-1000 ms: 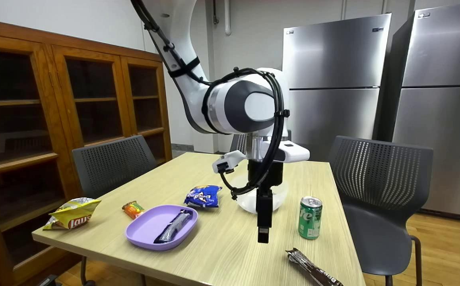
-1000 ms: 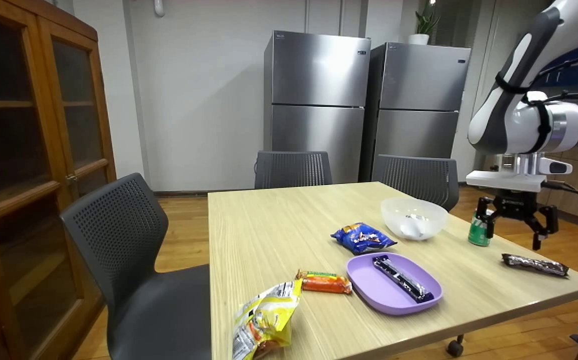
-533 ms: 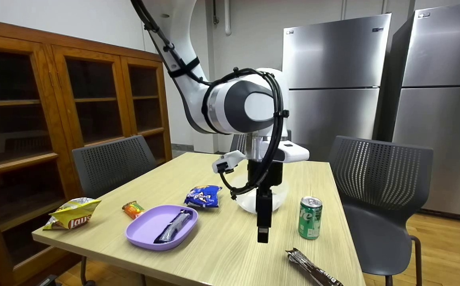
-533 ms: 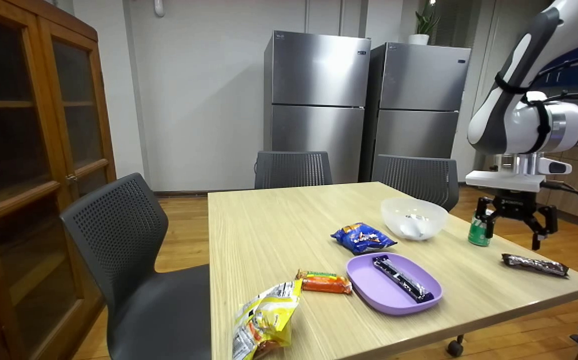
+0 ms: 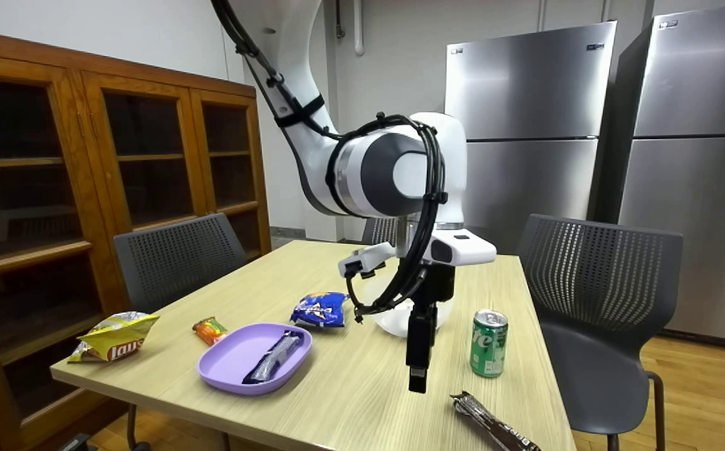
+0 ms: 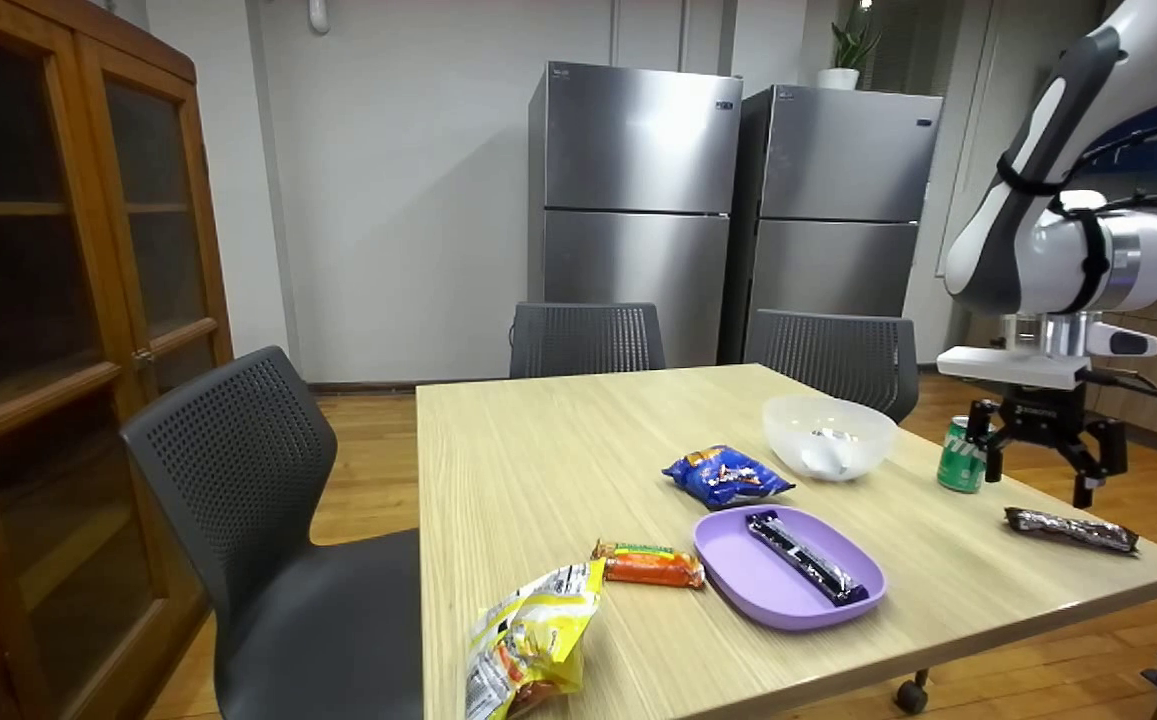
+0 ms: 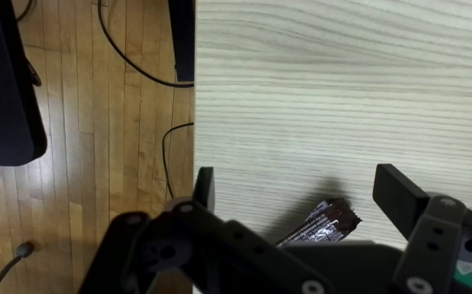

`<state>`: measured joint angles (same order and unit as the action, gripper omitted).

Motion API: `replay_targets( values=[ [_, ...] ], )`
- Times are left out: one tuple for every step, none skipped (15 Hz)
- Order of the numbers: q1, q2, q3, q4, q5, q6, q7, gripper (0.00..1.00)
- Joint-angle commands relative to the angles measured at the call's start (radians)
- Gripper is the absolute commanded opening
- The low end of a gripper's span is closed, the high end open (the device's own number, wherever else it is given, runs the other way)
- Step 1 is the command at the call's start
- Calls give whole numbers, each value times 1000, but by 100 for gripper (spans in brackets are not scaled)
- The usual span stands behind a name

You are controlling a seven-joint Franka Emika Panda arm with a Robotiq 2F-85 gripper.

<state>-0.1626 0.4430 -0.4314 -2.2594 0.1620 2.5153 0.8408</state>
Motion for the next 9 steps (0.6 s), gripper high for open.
replay_targets(
  values=[
    [-50,56,18,72,51,-38,68,100],
    [-61,72,19,88,64,-43,81,100],
    [-70,88,19,105,77,-47,95,100],
    [-77,101,20,119,86,-49,109,100],
    [-84,116,20,133,93,-52,122,100],
    [-88,130,19,147,99,-53,138,100],
    [-91,143,18,159,102,-55,154,100],
    [-93,155,17,169,104,-54,167,100],
    [-94,169,16,179,103,-57,184,100]
  ],
)
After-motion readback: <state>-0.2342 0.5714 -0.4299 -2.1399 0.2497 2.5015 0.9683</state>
